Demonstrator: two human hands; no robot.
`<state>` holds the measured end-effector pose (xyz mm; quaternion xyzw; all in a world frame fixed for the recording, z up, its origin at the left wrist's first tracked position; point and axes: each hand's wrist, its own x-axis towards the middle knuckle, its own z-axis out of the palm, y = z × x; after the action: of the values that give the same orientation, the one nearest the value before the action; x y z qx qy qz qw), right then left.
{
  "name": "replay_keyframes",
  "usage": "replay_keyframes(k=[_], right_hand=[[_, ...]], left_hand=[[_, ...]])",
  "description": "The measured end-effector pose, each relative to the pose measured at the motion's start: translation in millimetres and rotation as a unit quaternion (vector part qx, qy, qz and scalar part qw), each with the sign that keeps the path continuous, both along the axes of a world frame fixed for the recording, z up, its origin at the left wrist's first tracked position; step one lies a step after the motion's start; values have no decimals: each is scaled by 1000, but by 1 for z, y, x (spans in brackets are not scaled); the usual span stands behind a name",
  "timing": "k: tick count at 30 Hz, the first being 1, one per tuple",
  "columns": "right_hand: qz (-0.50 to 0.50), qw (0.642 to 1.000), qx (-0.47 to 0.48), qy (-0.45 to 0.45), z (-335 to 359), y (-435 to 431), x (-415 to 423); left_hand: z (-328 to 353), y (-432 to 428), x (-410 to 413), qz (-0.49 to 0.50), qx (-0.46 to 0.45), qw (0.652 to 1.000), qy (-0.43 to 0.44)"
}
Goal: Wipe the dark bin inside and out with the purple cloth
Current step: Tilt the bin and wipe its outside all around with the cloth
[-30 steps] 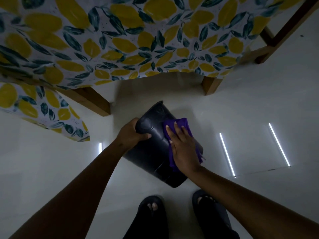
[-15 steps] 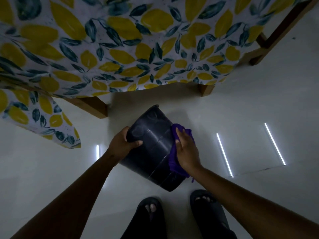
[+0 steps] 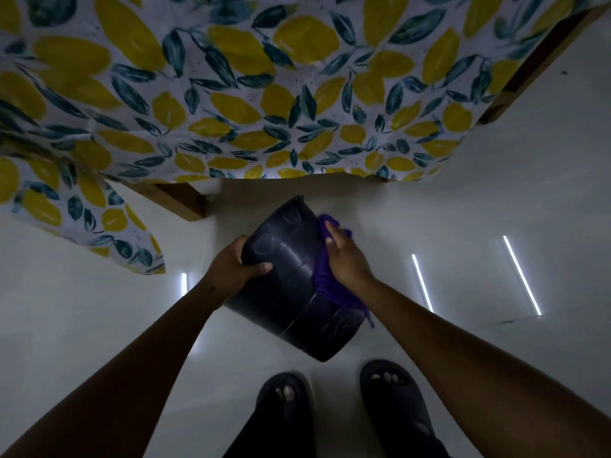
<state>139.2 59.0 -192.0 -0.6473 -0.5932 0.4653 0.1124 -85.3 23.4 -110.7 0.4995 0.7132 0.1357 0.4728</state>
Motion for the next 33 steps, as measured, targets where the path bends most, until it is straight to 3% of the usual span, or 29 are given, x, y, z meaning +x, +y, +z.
replay_keyframes(k=[2, 4, 8, 11, 14, 17, 20, 26, 28, 31, 33], right_hand=[[-51, 997, -60, -5, 1, -18, 12], [-55, 998, 7, -25, 10, -50, 9], [64, 980, 167, -81, 27, -80, -21], [142, 965, 208, -78, 27, -53, -36], [139, 972, 185, -42, 17, -20, -30], [32, 997, 67, 6, 9, -4, -13], [-41, 999, -21, 19, 14, -15, 1], [-23, 996, 59, -59, 27, -62, -1], [-19, 995, 72, -63, 27, -65, -2], [-6, 993, 103, -55, 30, -69, -4], [6, 992, 115, -59, 31, -73, -5]], left_hand=[[-1, -7, -3, 2, -14, 1000, 6], [-2, -11, -5, 7, -17, 1000, 8], [-3, -3, -3, 0, -11, 1000, 7], [-3, -3, -7, -3, -31, 999, -3], [-3, -8, -8, 2, -39, 999, -4], [-1, -8, -6, 5, -30, 1000, -6], [0, -11, -6, 13, -34, 999, -8], [13, -5, -15, -46, -119, 992, 1], [20, 11, -2, -64, -89, 994, 20], [23, 28, 33, 33, -28, 998, 37], [17, 31, 44, 68, 1, 991, 113]])
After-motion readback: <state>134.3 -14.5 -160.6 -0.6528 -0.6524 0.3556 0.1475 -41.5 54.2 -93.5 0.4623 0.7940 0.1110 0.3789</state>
